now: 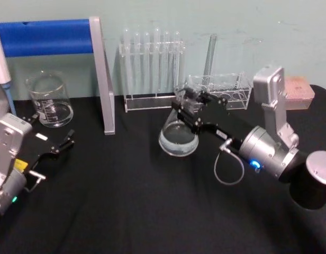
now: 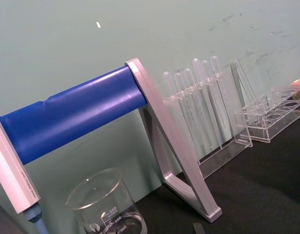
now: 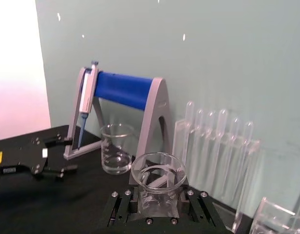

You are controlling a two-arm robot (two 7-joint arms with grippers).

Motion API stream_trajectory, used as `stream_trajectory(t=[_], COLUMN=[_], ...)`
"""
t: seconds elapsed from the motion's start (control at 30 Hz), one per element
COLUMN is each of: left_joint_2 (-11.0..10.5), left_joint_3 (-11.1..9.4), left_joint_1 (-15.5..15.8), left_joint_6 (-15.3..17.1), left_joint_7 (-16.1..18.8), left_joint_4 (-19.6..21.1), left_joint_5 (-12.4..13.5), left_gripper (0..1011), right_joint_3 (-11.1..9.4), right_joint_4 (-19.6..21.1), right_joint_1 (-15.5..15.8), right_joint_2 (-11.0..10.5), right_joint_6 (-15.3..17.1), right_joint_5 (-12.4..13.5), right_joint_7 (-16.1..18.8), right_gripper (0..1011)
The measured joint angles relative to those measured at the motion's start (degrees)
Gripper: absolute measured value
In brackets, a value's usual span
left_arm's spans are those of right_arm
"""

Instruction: Grasp the erlenmeyer flask with one hand, shake it three times, then place it back.

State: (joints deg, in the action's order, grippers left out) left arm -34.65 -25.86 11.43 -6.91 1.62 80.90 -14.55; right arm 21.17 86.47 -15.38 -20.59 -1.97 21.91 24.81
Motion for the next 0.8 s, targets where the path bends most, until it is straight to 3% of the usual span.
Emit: stream_trajectory(t=[0.3,0.8], left_joint_2=[0.0,0.0], left_joint_3=[0.0,0.0], left_joint_1=[0.0,0.0], left_joint_6=[0.0,0.0], left_joint_7=[0.0,0.0], left_joint_4=[0.0,0.0], left_joint_5=[0.0,0.0], left_gripper=[1001,1001], right_joint_3=[-1.2,-1.5], right_joint_4=[5.3,6.9], right_joint_1=[0.6,1.1], right_joint_2=[-1.0,-1.1], right_joint_6=[3.4,4.9], right_joint_5=[1.1,1.1], right_joint_7=[-1.8,-3.7], right_gripper=[449,449])
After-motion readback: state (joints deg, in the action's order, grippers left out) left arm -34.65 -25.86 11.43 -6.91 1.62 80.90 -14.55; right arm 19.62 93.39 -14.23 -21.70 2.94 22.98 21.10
